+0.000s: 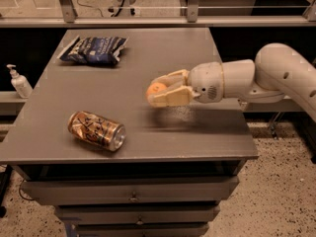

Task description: Move orange near orange can

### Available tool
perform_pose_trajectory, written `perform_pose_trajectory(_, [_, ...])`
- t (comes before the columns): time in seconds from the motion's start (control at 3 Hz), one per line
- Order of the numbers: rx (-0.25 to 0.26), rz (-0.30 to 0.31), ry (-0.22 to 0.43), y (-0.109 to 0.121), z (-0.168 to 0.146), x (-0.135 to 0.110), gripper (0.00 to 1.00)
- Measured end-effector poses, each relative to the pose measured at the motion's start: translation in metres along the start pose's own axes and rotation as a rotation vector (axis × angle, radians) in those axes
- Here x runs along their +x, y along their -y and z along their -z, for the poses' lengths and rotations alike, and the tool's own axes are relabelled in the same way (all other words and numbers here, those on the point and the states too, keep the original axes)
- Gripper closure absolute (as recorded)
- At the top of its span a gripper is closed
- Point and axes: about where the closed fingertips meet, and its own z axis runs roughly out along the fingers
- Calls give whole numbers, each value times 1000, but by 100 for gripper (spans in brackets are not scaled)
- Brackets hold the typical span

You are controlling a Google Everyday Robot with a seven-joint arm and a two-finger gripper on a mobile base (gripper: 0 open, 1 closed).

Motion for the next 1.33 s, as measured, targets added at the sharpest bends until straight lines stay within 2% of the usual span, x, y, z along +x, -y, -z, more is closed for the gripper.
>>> perform_pose_trajectory(0.33, [-66, 17, -12, -14, -16, 13, 100])
perform_pose_trajectory(0.67, [-103, 23, -22, -22, -22, 24, 100])
perform_pose_trajectory(1.33, [-161, 8, -13, -37, -32, 29, 100])
